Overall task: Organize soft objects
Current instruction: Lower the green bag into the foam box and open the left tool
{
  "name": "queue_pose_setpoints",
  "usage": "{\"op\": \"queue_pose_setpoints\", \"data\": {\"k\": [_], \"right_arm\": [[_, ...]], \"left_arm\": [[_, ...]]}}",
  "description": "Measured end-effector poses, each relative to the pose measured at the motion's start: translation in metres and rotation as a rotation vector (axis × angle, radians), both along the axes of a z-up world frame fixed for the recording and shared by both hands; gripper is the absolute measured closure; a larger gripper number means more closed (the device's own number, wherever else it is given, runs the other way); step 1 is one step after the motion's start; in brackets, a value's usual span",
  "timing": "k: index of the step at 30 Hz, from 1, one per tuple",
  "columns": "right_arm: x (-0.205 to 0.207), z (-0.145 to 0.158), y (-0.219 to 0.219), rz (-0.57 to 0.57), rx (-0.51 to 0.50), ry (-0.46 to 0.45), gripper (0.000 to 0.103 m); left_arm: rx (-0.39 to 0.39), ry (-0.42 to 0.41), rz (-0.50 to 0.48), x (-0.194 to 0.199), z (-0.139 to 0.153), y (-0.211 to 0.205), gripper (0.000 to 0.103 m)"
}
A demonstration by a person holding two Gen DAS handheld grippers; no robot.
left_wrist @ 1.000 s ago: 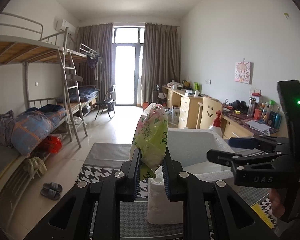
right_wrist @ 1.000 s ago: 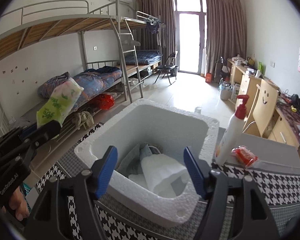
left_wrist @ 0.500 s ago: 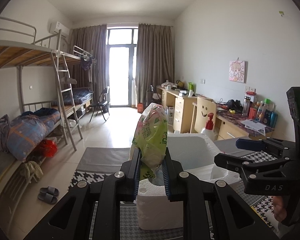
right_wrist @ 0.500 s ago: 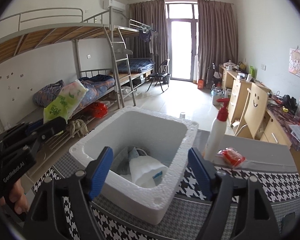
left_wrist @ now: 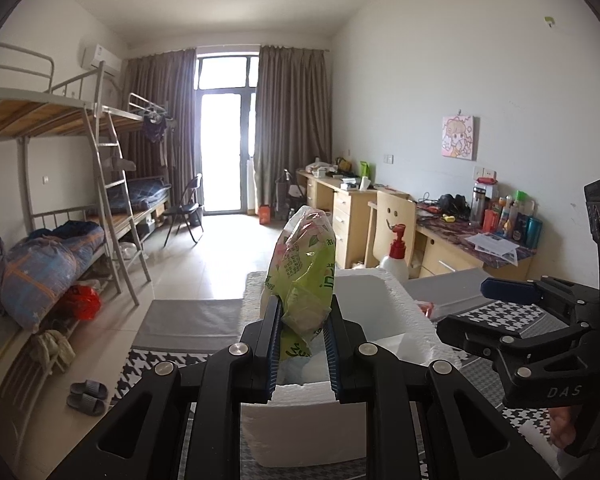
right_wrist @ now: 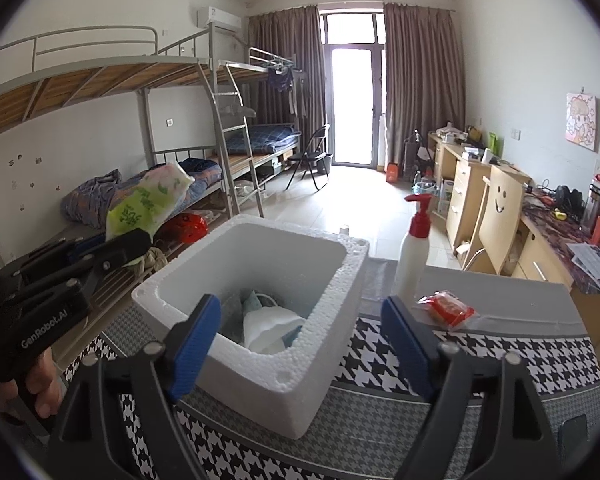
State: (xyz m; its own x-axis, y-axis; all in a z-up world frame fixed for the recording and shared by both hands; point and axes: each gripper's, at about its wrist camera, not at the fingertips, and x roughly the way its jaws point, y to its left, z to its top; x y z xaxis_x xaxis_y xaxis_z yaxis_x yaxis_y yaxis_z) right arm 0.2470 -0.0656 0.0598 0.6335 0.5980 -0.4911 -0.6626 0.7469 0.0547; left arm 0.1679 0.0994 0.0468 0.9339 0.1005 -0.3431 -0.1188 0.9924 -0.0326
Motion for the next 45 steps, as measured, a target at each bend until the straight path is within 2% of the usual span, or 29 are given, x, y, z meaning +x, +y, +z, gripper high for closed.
{"op": "queue_pose_setpoints", "data": {"k": [10, 30, 40, 42, 45], "right_arm": [[-0.002, 0.000, -0.015, -0.031, 0.028, -0.009, 0.013], [-0.002, -0.005, -0.041, -0.090, 0.048, 0.009, 0.013], [-0.004, -0.006, -0.048, -0.097, 0.056, 0.012, 0.013], [-0.004, -0.006, -0.049, -0.100, 0.062, 0.018, 0.013], [-0.003, -0.006, -0.049, -0.103, 0.062, 0.020, 0.013]], "left_arm": [[0.020, 0.022, -0.026, 0.013, -0.001, -0.009, 0.082], [0.003, 0.093, -0.072, 0.039, -0.007, -0.019, 0.082], [-0.008, 0.142, -0.062, 0.055, -0.015, -0.020, 0.082], [-0.014, 0.150, -0.057, 0.056, -0.017, -0.018, 0.079], [-0.017, 0.156, -0.037, 0.057, -0.018, -0.015, 0.056]]}}
